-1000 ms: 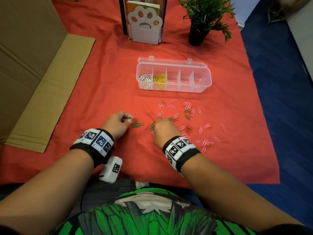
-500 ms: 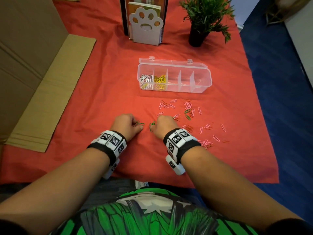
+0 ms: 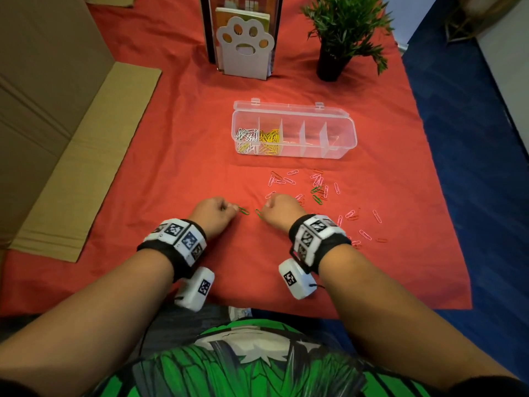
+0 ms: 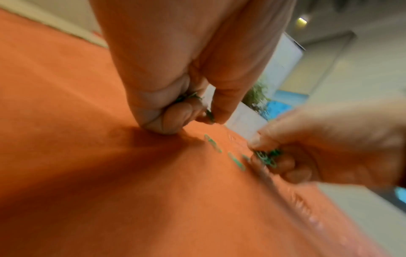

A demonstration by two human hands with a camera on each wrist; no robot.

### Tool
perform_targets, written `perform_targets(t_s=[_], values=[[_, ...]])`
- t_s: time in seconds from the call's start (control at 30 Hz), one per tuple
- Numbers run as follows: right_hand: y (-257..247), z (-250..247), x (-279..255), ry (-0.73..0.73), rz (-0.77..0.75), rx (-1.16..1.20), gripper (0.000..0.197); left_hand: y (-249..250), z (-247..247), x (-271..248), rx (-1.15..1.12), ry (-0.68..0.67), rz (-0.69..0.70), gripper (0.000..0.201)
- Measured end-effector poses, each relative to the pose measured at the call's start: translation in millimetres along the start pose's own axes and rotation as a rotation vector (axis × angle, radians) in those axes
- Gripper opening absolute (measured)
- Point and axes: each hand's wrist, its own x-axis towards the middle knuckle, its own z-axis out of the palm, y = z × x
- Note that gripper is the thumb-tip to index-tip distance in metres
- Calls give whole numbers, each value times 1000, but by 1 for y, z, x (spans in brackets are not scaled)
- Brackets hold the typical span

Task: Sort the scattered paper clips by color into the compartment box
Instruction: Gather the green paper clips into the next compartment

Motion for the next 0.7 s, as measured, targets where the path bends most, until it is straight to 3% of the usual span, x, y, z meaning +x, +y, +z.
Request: perform_targets(t_s=[0.13,0.2,0.3,0.37,0.43,0.47,0.57,0.6,0.7], values=[[21,-12,-7,-42,32,698,24,7,-7,-2,-722,-137,-219,20],[29,-18,-11,-74,48,1014,22,10,-15,-4,-978,-247,-297,22],[39,-26,-16,-147,61,1340,23,15,-25,-7,-1206,-413,-304,13],[37,-27,-18,-166,128,1423,21,19,-24,-8,-1231,-388,-318,16],[32,-20,-13,-123,189,1279,18,23,-14,-4,-1059,-267,-326,18],[27,-16,-10,-84,194,1080,18,23,-8,-1,-880,-189,-292,22],[14,-5,-5,43,48,232,10,15,6,10,-167,1,-14,18],[10,-1,-6,91,-13,29,16,14,8,10,34,31,85,13],[4,13,-5,197,-144,-221,32,12,11,8,369,97,282,19]])
